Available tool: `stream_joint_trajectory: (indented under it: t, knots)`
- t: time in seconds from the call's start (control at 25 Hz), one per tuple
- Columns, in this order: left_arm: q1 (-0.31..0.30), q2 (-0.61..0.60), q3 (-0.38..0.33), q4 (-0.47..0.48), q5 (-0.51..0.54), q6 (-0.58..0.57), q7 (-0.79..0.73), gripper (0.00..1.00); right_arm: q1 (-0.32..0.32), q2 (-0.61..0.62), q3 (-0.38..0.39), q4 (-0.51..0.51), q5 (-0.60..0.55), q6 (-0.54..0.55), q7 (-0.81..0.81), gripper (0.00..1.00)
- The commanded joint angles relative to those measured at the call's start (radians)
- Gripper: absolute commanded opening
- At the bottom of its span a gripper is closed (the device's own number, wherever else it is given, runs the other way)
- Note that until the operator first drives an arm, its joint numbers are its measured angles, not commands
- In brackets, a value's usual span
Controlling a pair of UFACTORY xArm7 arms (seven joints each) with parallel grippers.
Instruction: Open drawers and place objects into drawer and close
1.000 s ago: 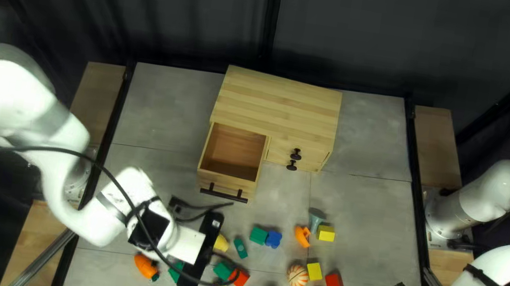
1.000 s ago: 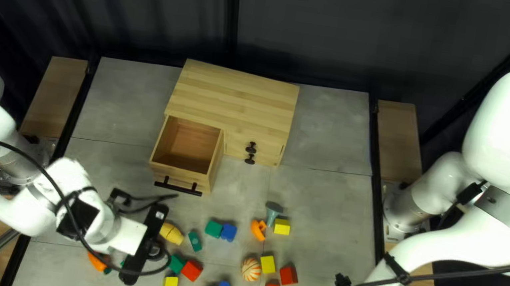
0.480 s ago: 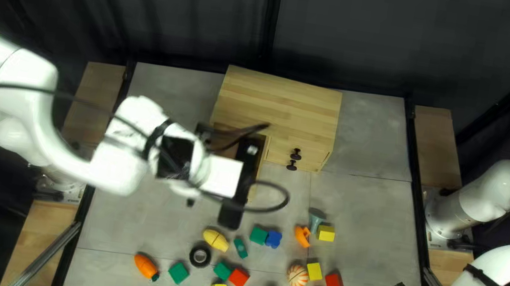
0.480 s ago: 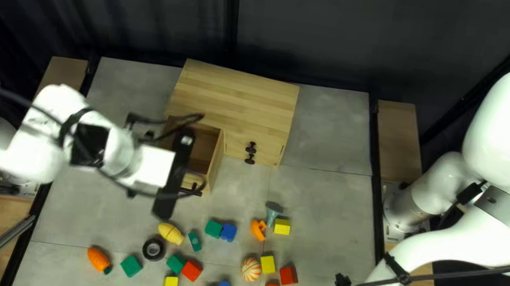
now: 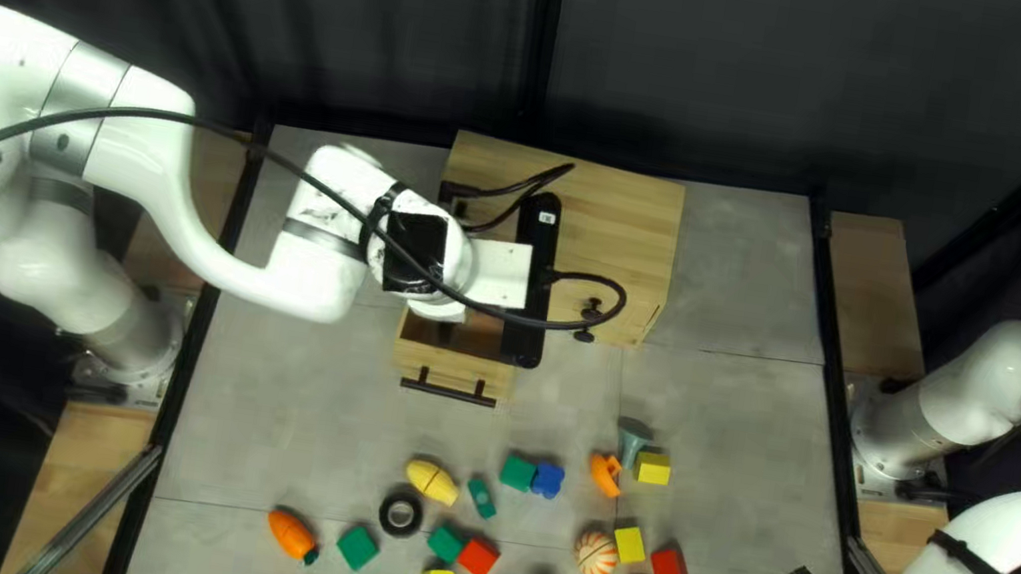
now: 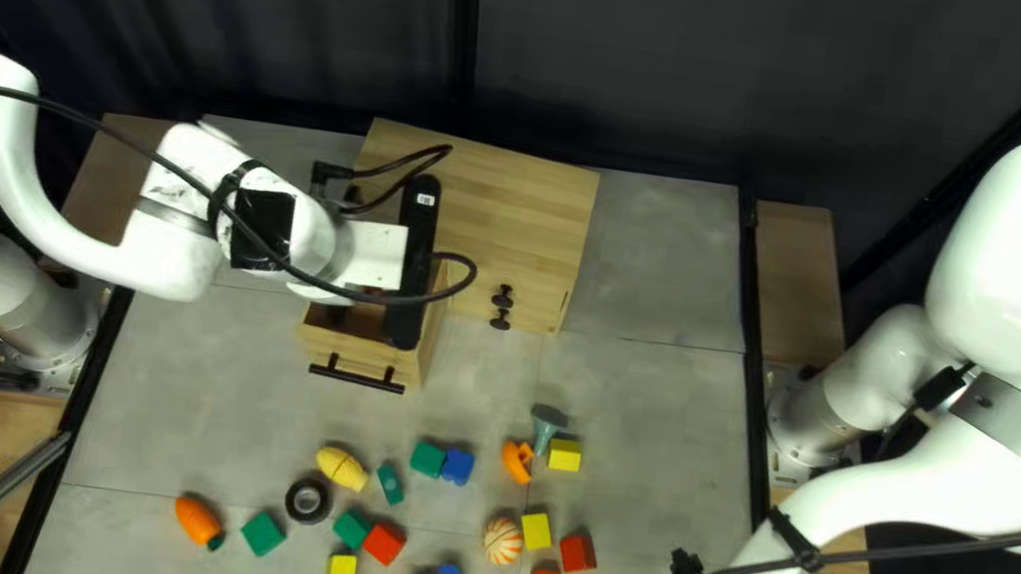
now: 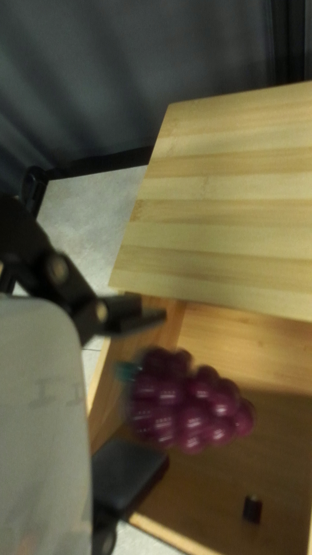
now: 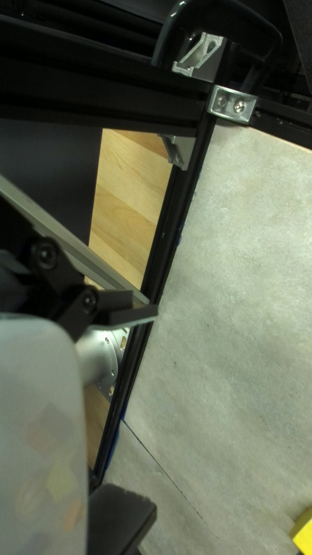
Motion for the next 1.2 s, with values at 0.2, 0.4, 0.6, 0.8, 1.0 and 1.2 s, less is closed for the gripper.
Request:
stream_joint_trajectory:
  t: [0.2,0.4,0.6,0.8,1.0,1.2]
  knots:
    - [-0.194,-0.034,-0.111,0.01,-0.214,0.139,0.061,1.0,0.0,0.0,0.0,0.0,0.0,0.0,0.0,1.0]
    - [-0.306,-0.055,-0.17,-0.036,-0.364,0.106,0.047,1.0,0.0,0.0,0.0,0.0,0.0,0.0,0.0,1.0]
    - [-0.365,-0.053,-0.189,-0.127,-0.473,-0.006,0.058,1.0,0.0,0.0,0.0,0.0,0.0,0.0,0.0,1.0]
    - [-0.378,0.051,-0.214,-0.189,-0.508,-0.163,0.055,1.0,0.0,0.0,0.0,0.0,0.0,0.0,0.0,1.0]
    - [-0.366,0.124,-0.225,-0.196,-0.489,-0.228,-0.004,1.0,0.0,0.0,0.0,0.0,0.0,0.0,0.0,1.0]
    - [-0.369,0.199,-0.245,-0.169,-0.41,-0.239,-0.064,1.0,0.0,0.0,0.0,0.0,0.0,0.0,0.0,1.0]
